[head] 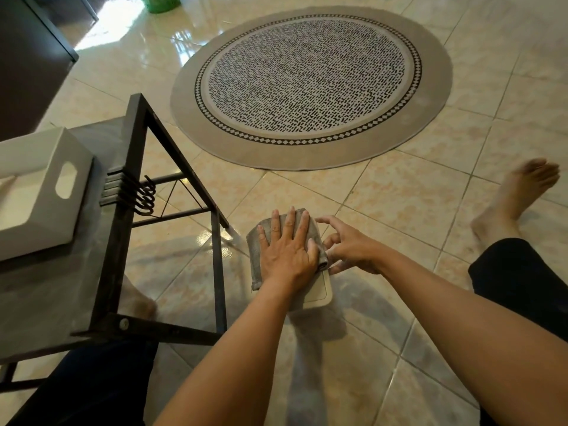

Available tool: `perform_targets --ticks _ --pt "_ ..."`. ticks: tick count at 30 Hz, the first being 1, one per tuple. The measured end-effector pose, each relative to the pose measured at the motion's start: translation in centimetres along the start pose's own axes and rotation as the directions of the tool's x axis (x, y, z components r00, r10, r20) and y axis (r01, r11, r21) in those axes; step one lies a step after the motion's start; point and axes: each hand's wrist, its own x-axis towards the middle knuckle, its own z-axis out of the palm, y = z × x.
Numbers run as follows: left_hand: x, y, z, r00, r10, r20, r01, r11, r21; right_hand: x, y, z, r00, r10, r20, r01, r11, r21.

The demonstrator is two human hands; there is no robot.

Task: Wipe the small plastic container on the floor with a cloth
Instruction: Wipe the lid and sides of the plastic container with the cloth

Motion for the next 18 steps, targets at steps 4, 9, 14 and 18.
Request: perform_targets --ticks 4,9,14,18 --pt "0.5 -0.6 -0.3 0.997 0.082 0.005 -0.082 0.996 0.024 0.3 -0.6 0.0 1.000 -0.007 0.005 0.007 1.000 -0.015" --pt "-0.8 -1.6 0.2 0.998 -0.035 -0.061 0.032 0.998 -0.047 0.4 -0.3 0.3 1.000 -0.010 -0.026 0.011 1.000 0.016" --pt "-4.9 0.0 1.9 0.999 0.004 -0.046 -0.004 1.000 -0.013 0.5 -0.1 0.3 0.999 0.003 -0.033 -0.001 0.999 0.043" --pt "-6.5 0.8 2.6 0.998 0.051 -0.043 -0.050 0.999 0.017 0.4 -0.2 0.4 1.000 0.013 -0.023 -0.012 0.999 0.030"
